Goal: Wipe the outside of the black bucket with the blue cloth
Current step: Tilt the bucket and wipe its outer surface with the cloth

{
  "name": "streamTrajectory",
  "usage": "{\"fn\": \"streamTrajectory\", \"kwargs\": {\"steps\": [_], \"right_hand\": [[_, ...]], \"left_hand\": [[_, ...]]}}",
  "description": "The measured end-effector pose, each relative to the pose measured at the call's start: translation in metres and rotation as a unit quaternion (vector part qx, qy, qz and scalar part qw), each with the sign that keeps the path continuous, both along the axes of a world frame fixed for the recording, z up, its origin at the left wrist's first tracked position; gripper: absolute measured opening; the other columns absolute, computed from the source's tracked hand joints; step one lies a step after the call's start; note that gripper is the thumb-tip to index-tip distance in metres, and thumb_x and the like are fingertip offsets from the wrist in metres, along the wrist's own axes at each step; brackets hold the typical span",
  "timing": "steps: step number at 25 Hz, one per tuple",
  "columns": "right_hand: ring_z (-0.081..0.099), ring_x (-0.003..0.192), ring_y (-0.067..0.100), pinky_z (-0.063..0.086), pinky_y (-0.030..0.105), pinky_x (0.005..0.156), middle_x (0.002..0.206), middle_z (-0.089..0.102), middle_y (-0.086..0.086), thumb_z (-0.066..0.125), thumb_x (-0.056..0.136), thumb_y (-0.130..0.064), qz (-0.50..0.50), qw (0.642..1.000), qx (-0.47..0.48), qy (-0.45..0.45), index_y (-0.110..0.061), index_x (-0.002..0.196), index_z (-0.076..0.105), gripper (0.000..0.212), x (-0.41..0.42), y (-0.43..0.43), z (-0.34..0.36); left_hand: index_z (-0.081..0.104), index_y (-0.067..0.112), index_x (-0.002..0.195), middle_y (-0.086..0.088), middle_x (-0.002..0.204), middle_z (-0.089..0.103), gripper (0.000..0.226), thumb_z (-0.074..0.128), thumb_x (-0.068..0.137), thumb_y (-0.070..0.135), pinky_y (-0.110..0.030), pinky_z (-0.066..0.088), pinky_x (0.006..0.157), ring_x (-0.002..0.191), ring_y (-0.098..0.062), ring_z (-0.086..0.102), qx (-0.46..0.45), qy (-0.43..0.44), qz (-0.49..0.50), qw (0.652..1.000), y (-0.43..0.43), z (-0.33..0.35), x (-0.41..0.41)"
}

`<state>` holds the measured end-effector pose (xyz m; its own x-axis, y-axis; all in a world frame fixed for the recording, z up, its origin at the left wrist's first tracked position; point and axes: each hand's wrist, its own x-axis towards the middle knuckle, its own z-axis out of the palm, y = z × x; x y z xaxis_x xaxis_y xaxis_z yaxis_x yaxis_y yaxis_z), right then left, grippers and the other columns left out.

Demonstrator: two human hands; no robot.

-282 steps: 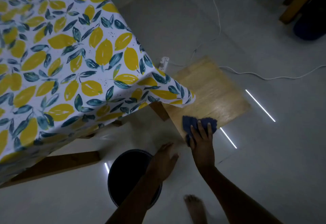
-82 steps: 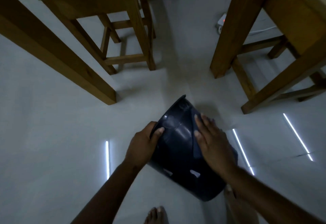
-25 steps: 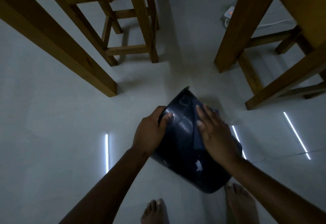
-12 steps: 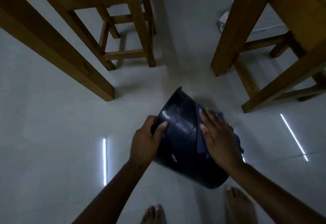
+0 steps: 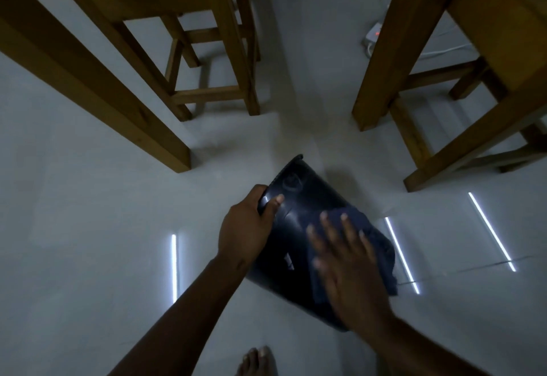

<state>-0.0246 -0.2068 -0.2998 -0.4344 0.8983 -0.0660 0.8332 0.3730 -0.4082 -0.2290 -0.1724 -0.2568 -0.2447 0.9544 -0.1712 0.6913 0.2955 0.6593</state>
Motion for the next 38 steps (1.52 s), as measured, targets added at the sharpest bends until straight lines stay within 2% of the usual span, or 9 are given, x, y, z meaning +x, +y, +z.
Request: {"fn": "streamTrajectory", "kwargs": {"steps": [6, 9, 13, 19, 25, 28, 31, 34, 38], "right_hand": [[0.016, 0.146, 0.022, 0.019, 0.045, 0.115, 0.158, 0.020, -0.005, 0.017, 0.098, -0.044, -0.024, 0.999, -0.022, 0.035, -0.036, 0.149, 0.019, 0.052, 0.004, 0.057, 0.002], [0.023, 0.144, 0.027, 0.031, 0.053, 0.109, 0.156, 0.029, -0.001, 0.022, 0.097, -0.042, -0.083, 0.996, -0.006, 0.019, -0.032, 0.147, 0.026, 0.052, 0.009, 0.033, -0.003], [0.021, 0.145, 0.028, 0.023, 0.050, 0.111, 0.156, 0.028, -0.006, 0.034, 0.094, -0.038, 0.177, 0.978, 0.102, -0.031, -0.039, 0.145, 0.029, 0.051, -0.001, -0.006, -0.008], [0.029, 0.141, 0.032, 0.031, 0.052, 0.108, 0.155, 0.032, 0.001, 0.026, 0.099, -0.033, -0.061, 0.998, -0.001, 0.002, -0.033, 0.147, 0.024, 0.049, -0.006, 0.025, -0.004], [0.010, 0.147, 0.023, 0.014, 0.047, 0.116, 0.159, 0.014, -0.009, 0.022, 0.097, -0.042, 0.046, 0.997, 0.051, -0.022, -0.041, 0.148, 0.014, 0.052, -0.011, 0.037, -0.003], [0.014, 0.146, 0.025, 0.019, 0.051, 0.115, 0.159, 0.021, -0.006, 0.016, 0.097, -0.046, -0.100, 0.993, -0.036, 0.048, -0.037, 0.149, 0.018, 0.052, -0.005, 0.063, 0.002], [0.011, 0.146, 0.031, 0.020, 0.055, 0.112, 0.159, 0.020, -0.003, 0.030, 0.094, -0.049, 0.042, 0.997, 0.048, -0.044, -0.037, 0.147, 0.022, 0.055, -0.016, -0.003, -0.003], [0.019, 0.145, 0.031, 0.022, 0.053, 0.110, 0.156, 0.028, -0.005, 0.045, 0.089, -0.050, 0.172, 0.979, 0.090, -0.069, -0.038, 0.144, 0.031, 0.059, -0.017, -0.032, -0.004], [0.019, 0.145, 0.027, 0.018, 0.046, 0.115, 0.158, 0.024, -0.003, 0.018, 0.096, -0.051, -0.028, 0.999, 0.019, 0.000, -0.034, 0.149, 0.020, 0.056, -0.022, 0.053, -0.001]], "left_hand": [[0.048, 0.029, 0.127, 0.011, 0.103, 0.066, 0.032, 0.043, 0.098, 0.044, -0.006, 0.052, 0.069, 0.079, 0.002, 0.064, -0.052, -0.076, -0.041, 0.995, -0.013, 0.001, -0.014], [0.047, 0.031, 0.126, 0.001, 0.091, 0.071, 0.031, 0.043, 0.098, 0.046, -0.025, 0.060, 0.065, 0.069, -0.012, 0.068, -0.025, -0.027, -0.014, 0.999, -0.009, 0.002, -0.008], [0.048, 0.029, 0.127, 0.006, 0.093, 0.068, 0.031, 0.042, 0.100, 0.041, -0.027, 0.057, 0.071, 0.076, -0.016, 0.067, -0.009, -0.041, -0.032, 0.999, 0.009, 0.010, -0.002], [0.048, 0.037, 0.126, 0.003, 0.102, 0.072, 0.030, 0.039, 0.099, 0.048, -0.037, 0.059, 0.079, 0.083, -0.019, 0.069, -0.014, -0.037, -0.030, 0.999, -0.003, 0.003, -0.007], [0.045, 0.034, 0.132, 0.026, 0.102, 0.059, 0.032, 0.042, 0.100, 0.039, 0.001, 0.047, 0.070, 0.089, 0.015, 0.059, -0.043, -0.115, -0.049, 0.991, -0.014, 0.004, -0.013], [0.049, 0.031, 0.128, 0.015, 0.104, 0.067, 0.033, 0.037, 0.100, 0.043, -0.013, 0.056, 0.073, 0.095, -0.009, 0.069, -0.031, -0.085, -0.030, 0.995, -0.030, -0.001, -0.011], [0.050, 0.032, 0.126, 0.002, 0.106, 0.072, 0.031, 0.038, 0.100, 0.046, -0.036, 0.061, 0.075, 0.086, -0.021, 0.071, 0.002, -0.028, -0.012, 1.000, -0.007, 0.001, -0.011], [0.051, 0.033, 0.125, 0.008, 0.098, 0.068, 0.029, 0.035, 0.102, 0.042, -0.024, 0.058, 0.072, 0.082, -0.016, 0.068, 0.004, -0.041, -0.031, 0.999, 0.004, 0.003, -0.008], [0.049, 0.033, 0.127, 0.007, 0.098, 0.066, 0.031, 0.034, 0.102, 0.043, -0.004, 0.052, 0.054, 0.067, 0.000, 0.061, -0.026, -0.101, -0.011, 0.995, -0.007, 0.001, -0.010]]}}
